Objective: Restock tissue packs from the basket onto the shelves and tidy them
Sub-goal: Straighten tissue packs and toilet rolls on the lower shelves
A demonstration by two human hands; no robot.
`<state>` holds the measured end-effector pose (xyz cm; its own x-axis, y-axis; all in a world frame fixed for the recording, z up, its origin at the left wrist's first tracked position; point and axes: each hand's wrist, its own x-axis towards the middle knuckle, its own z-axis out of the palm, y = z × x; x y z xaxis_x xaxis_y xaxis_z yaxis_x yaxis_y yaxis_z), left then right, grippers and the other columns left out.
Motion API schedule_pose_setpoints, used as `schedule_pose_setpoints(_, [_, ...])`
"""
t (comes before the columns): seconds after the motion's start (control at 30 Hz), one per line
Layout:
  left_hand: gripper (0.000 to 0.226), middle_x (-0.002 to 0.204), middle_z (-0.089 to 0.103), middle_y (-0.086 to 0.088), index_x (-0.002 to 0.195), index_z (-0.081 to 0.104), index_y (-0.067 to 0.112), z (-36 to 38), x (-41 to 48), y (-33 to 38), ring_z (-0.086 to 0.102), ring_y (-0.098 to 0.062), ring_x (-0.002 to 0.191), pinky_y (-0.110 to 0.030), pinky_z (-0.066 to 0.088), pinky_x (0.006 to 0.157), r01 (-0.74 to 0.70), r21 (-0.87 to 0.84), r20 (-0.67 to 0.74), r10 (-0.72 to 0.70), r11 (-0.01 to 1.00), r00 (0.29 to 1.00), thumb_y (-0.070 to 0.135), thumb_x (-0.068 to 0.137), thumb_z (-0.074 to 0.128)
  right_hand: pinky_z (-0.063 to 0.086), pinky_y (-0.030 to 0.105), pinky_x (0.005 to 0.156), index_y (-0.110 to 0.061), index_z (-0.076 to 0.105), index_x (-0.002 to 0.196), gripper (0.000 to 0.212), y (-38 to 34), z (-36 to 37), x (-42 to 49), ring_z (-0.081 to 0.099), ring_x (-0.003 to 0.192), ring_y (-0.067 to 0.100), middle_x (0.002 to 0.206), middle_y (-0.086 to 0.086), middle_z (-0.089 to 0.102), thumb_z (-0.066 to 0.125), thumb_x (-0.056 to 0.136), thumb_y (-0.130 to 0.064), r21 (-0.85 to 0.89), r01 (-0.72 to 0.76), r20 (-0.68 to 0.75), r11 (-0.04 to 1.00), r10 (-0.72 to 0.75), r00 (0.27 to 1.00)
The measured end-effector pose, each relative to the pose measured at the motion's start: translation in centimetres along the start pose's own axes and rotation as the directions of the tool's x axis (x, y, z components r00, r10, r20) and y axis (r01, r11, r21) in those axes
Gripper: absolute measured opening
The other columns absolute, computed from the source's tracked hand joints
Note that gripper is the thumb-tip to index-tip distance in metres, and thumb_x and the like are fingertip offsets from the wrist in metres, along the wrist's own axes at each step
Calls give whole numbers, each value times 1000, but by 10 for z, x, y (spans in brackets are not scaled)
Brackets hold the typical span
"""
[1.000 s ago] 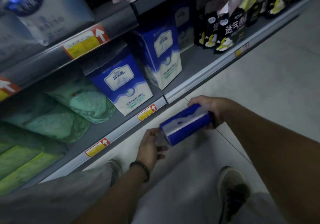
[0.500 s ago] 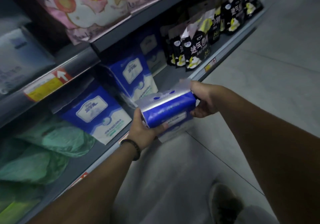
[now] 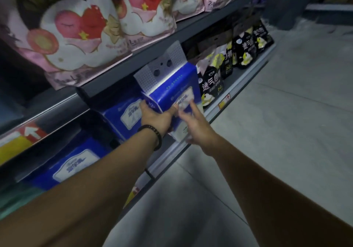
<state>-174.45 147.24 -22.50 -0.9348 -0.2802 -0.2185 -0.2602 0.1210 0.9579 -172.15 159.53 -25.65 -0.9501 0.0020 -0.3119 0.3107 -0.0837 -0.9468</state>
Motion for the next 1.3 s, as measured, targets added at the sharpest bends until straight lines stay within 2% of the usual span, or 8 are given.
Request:
schedule_pose_setpoints(0.1, [87,127,64,-4,138,34,35,15,27,0,71,-31,101,-54,65,69,17,-35,-40,-19,999,999,39,70,88,39,57,119,-49,10,167,77,7,-1,34,42,151,30,170,-1,33,57,105,-52,-25,42,47,999,-41,998])
schedule_pose_setpoints(0.23, [104,157,45,-13,163,8,23,28,56,-10,54,-35,135,-47,49,111,-20,113,-68,28,993,997,40,88,77,51,35,93,-49,1,167,76,18,12,80,59,119,19,160,-5,44,51,111,-38,39,-15,78,999,12,997])
schedule_pose_setpoints(0.5, [78,156,48,-12,165,11,18,32,79,-47,53,-31,138,-43,46,114,-119,279,-62,142,953,988,23,102,57,42,56,119,-41,17,167,75,57,37,139,50,144,36,166,14,37,59,107,-27,53,43,67,998,-46,997])
schedule_pose_setpoints(0.6, [65,158,46,-10,162,22,18,23,72,-56,49,-29,142,-45,46,115,-171,288,14,174,942,985,36,106,50,61,39,88,-43,21,166,64,53,37,147,68,115,23,151,6,47,52,112,-28,56,34,64,998,-38,997])
schedule_pose_setpoints(0.73, [63,163,37,-10,163,19,20,8,62,-62,41,-29,148,-47,41,118,-144,328,98,118,934,988,38,108,43,50,21,47,-38,25,165,59,49,48,157,60,54,7,125,16,48,47,114,-22,-33,16,79,999,-13,997])
schedule_pose_setpoints(0.87, [67,157,42,-11,157,29,20,-13,63,-69,43,-31,145,-52,45,114,-110,363,137,64,925,989,24,96,56,56,37,82,-44,18,165,64,54,64,161,62,109,27,162,15,33,48,113,-21,-88,45,50,995,-40,998])
schedule_pose_setpoints(1.07, [51,143,52,-2,149,42,21,-55,57,-72,55,-22,124,-42,52,104,-110,419,291,-18,901,956,20,100,58,48,32,81,-32,30,166,59,47,60,146,57,90,18,142,13,55,50,112,-19,-313,70,-4,947,-75,997])
schedule_pose_setpoints(1.3, [32,132,68,-9,131,68,10,-110,-2,-26,62,-26,124,-33,48,103,-356,760,510,-159,543,845,21,104,54,52,39,106,-18,62,136,34,0,74,46,64,120,28,134,11,67,59,106,-34,-854,140,145,501,-29,989])
